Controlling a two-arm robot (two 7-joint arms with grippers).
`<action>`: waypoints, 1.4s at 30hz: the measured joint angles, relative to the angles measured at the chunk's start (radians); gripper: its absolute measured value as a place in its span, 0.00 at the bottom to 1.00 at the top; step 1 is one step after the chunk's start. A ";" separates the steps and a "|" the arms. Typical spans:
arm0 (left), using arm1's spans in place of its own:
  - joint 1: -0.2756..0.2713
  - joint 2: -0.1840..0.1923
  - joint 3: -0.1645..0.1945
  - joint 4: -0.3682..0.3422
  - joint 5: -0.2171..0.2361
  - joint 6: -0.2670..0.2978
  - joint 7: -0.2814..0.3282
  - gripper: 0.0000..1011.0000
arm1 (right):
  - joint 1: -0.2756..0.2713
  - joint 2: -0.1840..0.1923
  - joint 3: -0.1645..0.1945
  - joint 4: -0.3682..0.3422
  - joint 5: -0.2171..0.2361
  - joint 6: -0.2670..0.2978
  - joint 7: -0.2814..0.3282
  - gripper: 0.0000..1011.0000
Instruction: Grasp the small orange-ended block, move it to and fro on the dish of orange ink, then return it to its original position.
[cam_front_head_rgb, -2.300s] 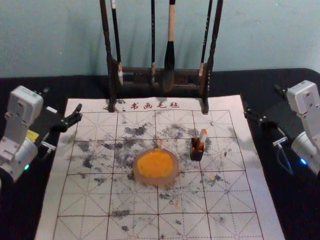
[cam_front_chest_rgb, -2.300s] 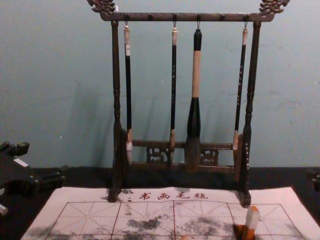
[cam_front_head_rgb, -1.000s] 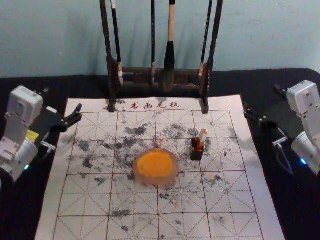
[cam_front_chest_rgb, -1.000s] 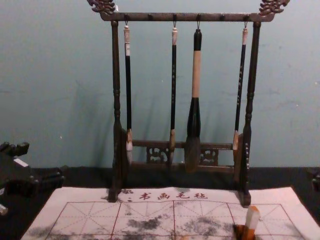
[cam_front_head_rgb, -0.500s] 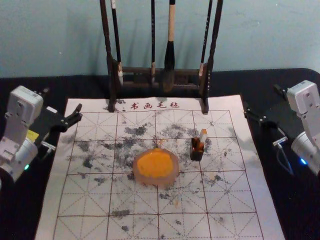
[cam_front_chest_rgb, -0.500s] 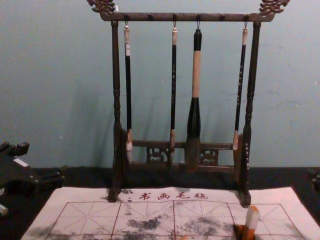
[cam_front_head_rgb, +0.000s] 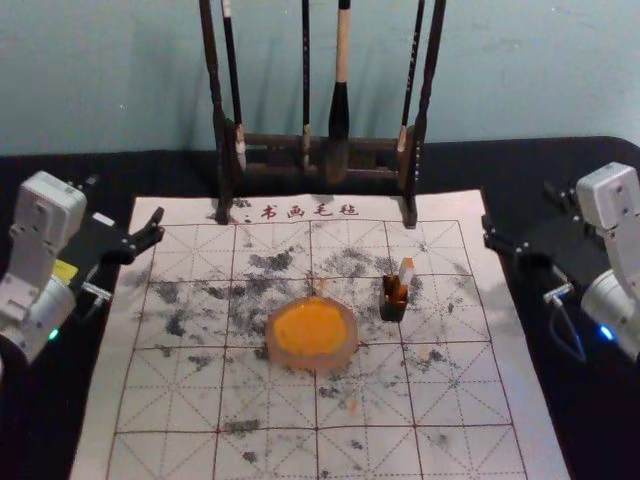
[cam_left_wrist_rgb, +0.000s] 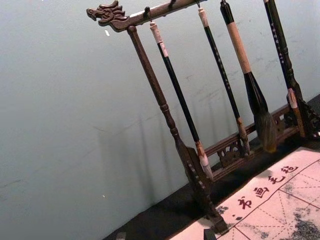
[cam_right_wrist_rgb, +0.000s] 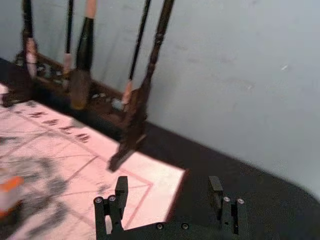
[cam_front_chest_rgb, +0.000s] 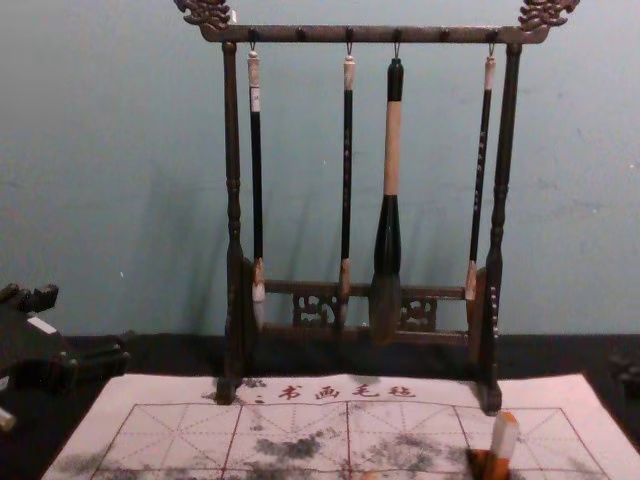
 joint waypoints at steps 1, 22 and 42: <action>0.000 0.000 0.000 0.000 0.000 0.000 0.000 0.99 | -0.006 0.000 0.003 -0.009 0.008 0.010 0.006 0.99; 0.000 0.000 0.000 0.000 0.000 0.000 0.000 0.99 | -0.091 0.003 0.030 -0.231 0.182 0.332 0.198 0.99; 0.000 0.000 0.000 0.000 0.000 0.000 0.000 0.99 | -0.021 -0.181 0.028 -0.180 0.163 0.504 0.091 0.99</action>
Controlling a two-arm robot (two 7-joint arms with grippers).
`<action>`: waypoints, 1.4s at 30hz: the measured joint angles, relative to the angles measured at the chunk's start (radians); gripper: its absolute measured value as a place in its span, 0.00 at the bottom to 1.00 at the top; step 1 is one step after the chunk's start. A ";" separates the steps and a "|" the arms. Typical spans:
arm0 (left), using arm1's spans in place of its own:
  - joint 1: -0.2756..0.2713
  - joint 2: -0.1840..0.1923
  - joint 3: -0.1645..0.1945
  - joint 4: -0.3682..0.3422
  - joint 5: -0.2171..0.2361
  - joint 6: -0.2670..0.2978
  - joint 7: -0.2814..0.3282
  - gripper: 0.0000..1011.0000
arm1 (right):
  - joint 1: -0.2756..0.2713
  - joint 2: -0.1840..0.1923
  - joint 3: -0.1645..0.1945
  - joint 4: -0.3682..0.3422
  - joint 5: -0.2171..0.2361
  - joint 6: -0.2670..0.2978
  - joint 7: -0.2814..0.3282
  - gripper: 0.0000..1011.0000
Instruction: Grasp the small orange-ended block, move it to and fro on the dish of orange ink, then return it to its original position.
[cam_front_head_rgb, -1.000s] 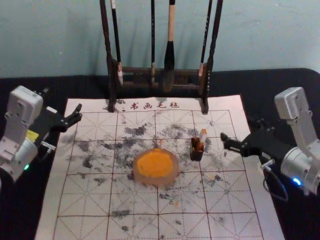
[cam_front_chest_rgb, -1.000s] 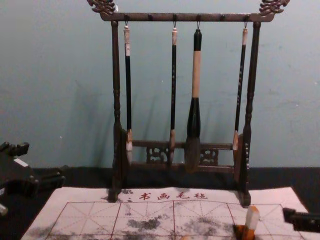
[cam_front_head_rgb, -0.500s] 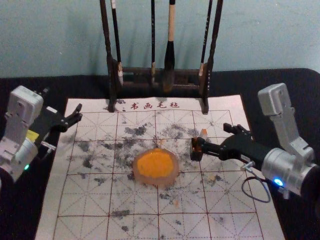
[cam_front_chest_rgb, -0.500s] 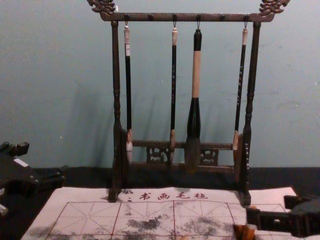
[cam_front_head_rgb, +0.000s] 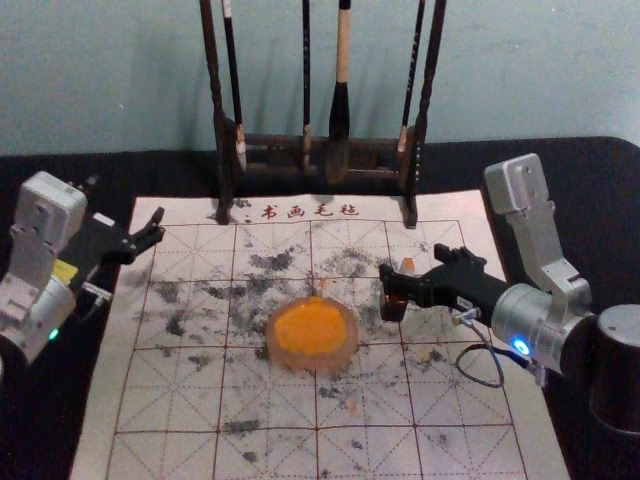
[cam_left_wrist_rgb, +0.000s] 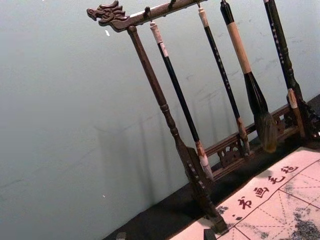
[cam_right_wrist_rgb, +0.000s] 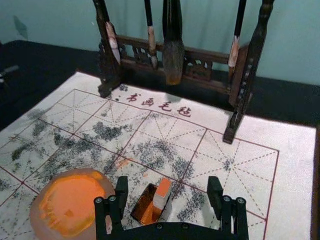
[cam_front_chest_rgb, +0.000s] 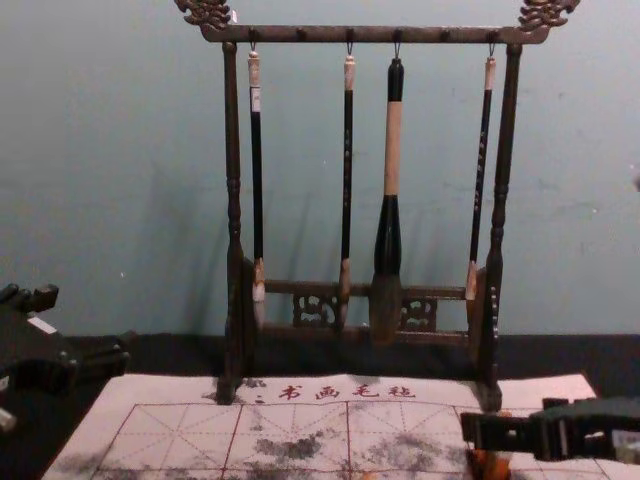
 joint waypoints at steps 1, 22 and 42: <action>0.000 0.000 0.000 0.000 0.000 0.000 0.000 0.99 | 0.002 -0.004 0.000 0.002 -0.001 0.007 -0.003 0.99; 0.000 0.000 0.000 0.000 0.000 0.000 0.000 0.99 | 0.017 -0.068 0.015 0.031 -0.035 0.053 0.002 0.99; 0.000 0.000 0.000 0.000 0.000 0.000 0.000 0.99 | 0.016 -0.067 0.015 0.028 -0.031 0.052 -0.001 0.86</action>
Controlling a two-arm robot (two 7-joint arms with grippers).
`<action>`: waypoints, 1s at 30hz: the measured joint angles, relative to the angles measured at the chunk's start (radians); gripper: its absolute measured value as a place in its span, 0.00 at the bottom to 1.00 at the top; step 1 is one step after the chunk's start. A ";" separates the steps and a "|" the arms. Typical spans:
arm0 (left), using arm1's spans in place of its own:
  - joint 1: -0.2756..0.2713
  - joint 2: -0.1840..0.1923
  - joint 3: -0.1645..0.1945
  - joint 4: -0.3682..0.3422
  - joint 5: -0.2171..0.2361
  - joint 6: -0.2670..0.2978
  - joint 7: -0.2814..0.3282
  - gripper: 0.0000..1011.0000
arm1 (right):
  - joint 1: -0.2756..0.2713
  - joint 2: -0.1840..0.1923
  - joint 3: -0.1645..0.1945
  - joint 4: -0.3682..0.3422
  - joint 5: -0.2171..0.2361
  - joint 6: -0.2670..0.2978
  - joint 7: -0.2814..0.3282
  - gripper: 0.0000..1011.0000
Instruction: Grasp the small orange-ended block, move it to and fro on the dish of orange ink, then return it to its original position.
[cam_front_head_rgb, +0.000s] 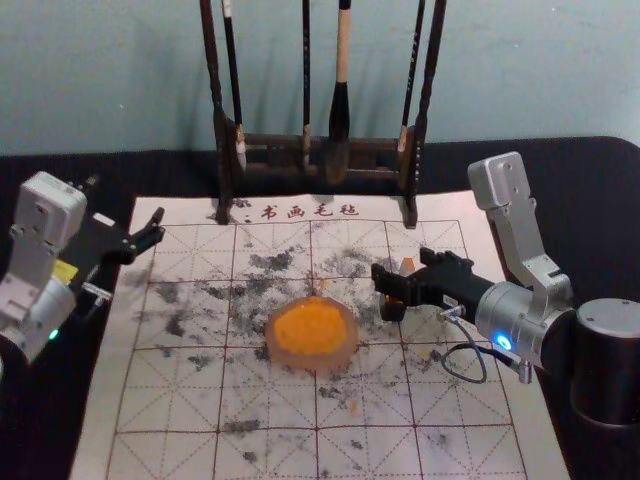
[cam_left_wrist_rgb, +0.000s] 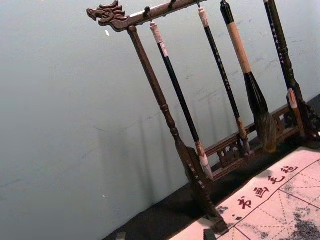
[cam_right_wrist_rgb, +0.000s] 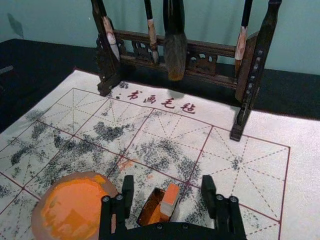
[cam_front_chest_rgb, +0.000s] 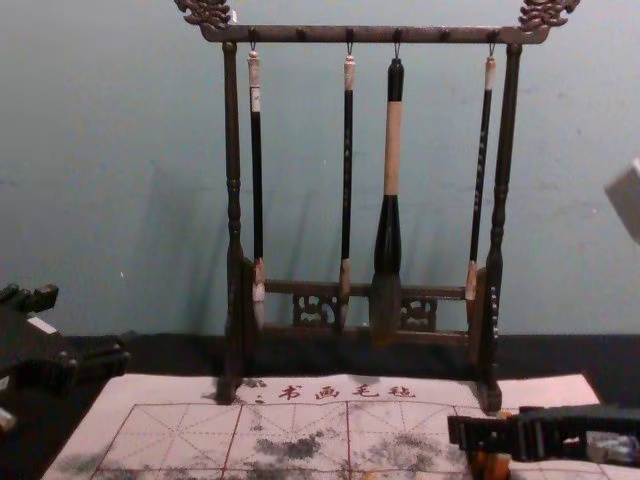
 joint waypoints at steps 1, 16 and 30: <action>0.000 0.000 0.000 0.000 0.000 0.000 0.000 0.99 | 0.000 0.000 0.000 0.000 0.000 0.000 0.000 0.85; 0.000 0.000 0.000 0.000 0.000 0.000 0.000 0.99 | 0.000 0.000 0.000 0.000 0.002 0.000 -0.002 0.38; 0.000 0.000 0.000 0.000 0.000 0.000 0.000 0.99 | 0.000 0.000 0.000 0.000 0.002 0.000 -0.002 0.13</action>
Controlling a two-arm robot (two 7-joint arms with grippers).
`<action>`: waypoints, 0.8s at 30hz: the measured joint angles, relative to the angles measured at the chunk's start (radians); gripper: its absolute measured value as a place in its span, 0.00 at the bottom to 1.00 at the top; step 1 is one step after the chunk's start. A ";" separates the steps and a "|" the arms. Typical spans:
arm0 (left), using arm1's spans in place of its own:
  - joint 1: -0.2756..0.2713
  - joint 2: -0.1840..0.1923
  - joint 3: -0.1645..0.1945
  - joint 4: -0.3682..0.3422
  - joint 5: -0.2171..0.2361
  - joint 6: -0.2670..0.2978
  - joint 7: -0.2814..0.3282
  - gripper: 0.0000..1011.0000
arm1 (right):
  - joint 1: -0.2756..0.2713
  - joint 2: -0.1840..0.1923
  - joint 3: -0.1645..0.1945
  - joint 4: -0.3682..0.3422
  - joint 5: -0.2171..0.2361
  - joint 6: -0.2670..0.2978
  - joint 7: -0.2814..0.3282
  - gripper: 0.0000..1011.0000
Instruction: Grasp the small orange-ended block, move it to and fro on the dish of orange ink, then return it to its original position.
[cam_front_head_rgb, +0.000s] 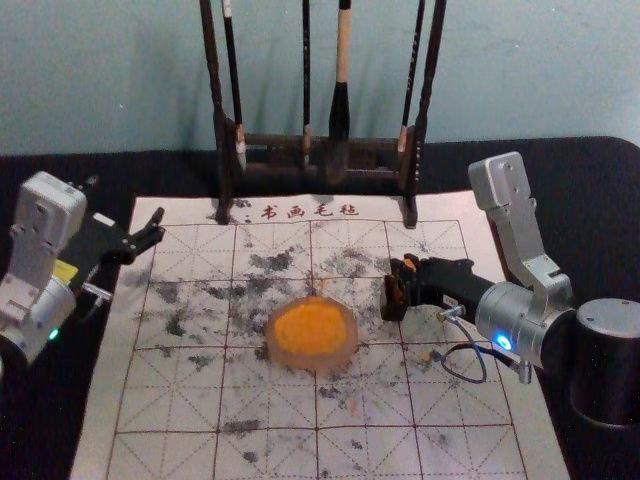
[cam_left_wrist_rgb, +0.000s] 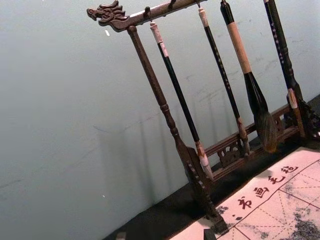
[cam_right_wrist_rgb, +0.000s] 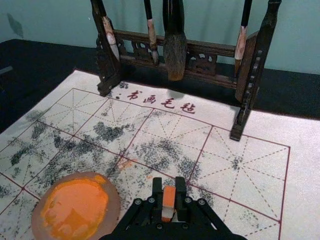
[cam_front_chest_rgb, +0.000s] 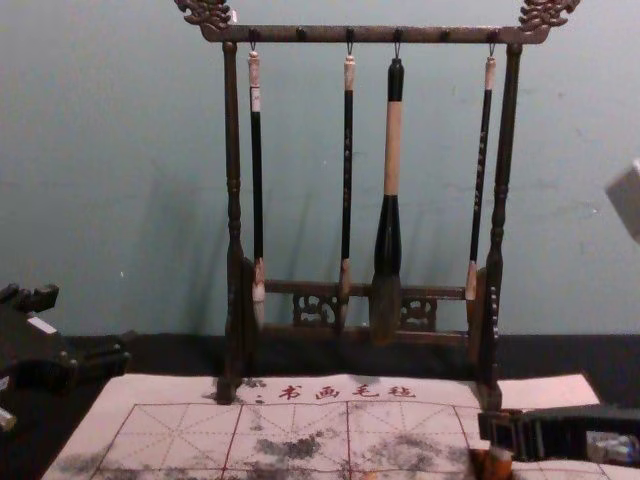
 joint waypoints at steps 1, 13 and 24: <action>0.000 0.000 0.000 0.000 0.000 0.000 0.000 0.99 | 0.000 0.000 0.000 0.000 0.000 0.000 0.000 0.13; 0.000 0.000 0.000 0.000 0.000 0.000 0.000 0.99 | 0.000 0.000 0.000 0.000 0.000 0.000 0.000 0.13; 0.000 0.000 0.000 0.000 0.000 0.000 0.000 0.99 | -0.023 0.012 0.032 -0.060 -0.022 -0.024 0.038 0.13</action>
